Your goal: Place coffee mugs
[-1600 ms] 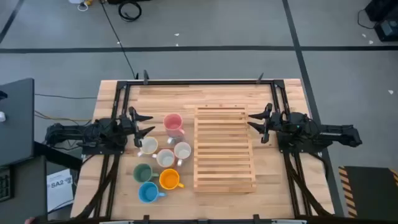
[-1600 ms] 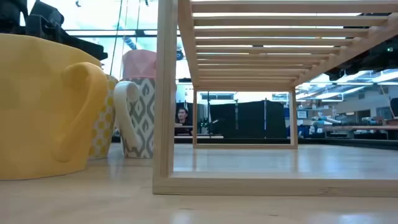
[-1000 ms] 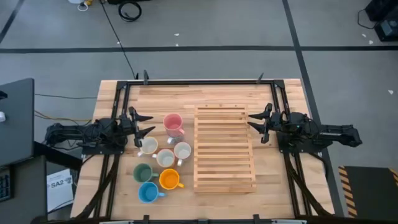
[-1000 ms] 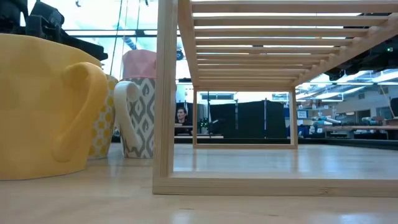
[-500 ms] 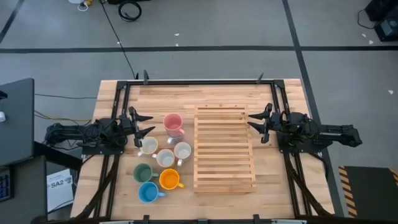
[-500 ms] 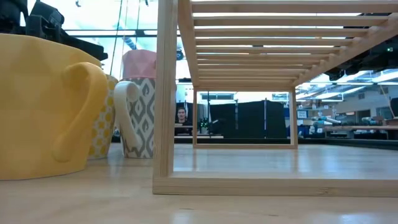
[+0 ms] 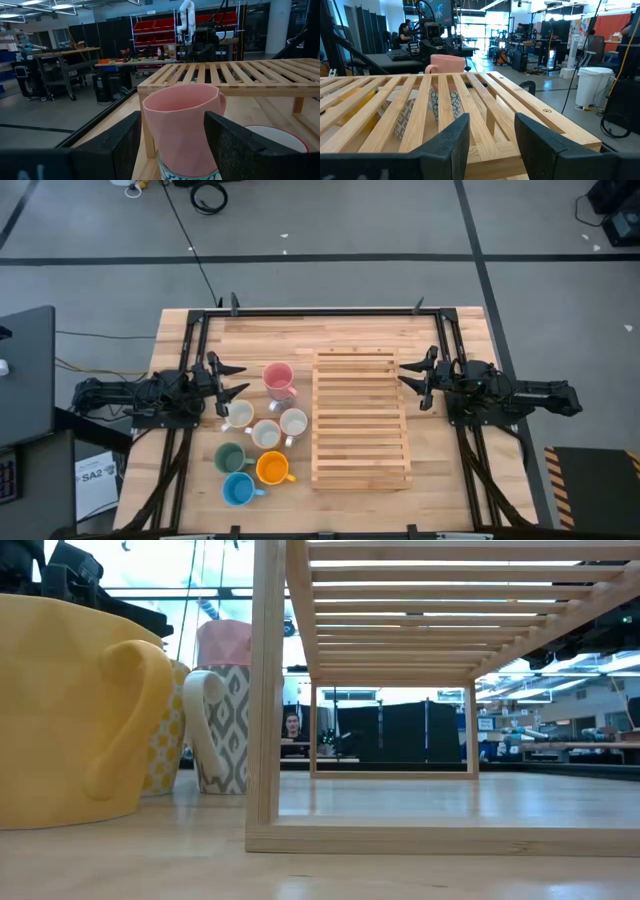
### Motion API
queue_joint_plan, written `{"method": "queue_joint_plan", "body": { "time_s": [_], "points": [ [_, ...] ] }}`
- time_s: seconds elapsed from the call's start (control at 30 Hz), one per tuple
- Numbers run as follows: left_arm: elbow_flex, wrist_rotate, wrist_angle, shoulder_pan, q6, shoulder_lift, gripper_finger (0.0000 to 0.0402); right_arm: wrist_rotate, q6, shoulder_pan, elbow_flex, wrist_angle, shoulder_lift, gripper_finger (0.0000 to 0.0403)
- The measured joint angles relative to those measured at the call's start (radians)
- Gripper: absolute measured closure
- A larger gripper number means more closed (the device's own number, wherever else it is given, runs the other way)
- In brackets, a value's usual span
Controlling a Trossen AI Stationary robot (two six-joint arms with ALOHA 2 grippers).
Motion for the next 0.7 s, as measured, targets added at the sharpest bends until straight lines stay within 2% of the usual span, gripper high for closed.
{"method": "queue_joint_plan", "body": {
  "time_s": [0.47, 0.57, 0.7],
  "points": [
    [0.0, 0.0, 0.0, 0.0, 0.0, 0.0, 0.0178, 0.0, 0.0, 0.0, 0.0, 0.032, 0.0, 0.0241],
    [0.0, 0.0, 0.0, 0.0, 0.0, 0.0, 0.0178, 0.0, 0.022, 0.0, 0.0, 0.067, 0.0, 0.0241],
    [0.0, 0.0, 0.001, 0.0, 0.0, 0.0, 0.0178, 0.0, 0.118, 0.0, 0.0, 0.208, 0.0, 0.0241]
  ]
}}
